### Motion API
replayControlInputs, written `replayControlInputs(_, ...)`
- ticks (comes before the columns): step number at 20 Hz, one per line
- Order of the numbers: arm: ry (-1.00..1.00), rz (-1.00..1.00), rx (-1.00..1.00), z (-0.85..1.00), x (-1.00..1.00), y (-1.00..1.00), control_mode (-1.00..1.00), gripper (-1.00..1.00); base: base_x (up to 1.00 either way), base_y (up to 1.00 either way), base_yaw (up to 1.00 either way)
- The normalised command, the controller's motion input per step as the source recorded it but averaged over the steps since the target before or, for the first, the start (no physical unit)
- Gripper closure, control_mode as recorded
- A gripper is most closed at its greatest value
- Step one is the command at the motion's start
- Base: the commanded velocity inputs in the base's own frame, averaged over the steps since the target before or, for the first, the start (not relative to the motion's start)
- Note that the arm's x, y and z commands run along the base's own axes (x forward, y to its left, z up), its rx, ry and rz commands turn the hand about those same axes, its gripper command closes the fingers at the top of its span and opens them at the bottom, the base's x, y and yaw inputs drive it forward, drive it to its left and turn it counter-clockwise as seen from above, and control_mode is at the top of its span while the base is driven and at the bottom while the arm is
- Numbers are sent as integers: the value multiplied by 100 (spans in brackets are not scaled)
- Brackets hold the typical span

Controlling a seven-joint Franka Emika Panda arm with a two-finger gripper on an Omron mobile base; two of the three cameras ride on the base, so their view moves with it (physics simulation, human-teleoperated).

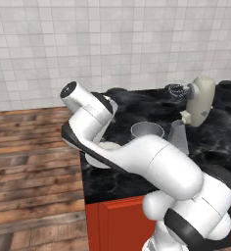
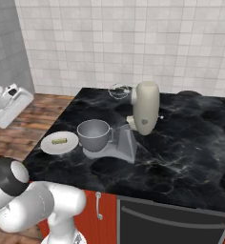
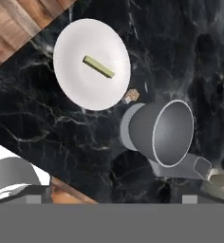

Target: Add butter and sugar cubes to the stand mixer bowl and then turn on the stand mixer to begin making frosting.

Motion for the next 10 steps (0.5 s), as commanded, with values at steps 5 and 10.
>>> replayControlInputs(5,35,24,-1,-51,55,15,-100,-100,0,0,0)
replayControlInputs(10,24,21,-3,-66,48,-1,-100,-100,0,0,0)
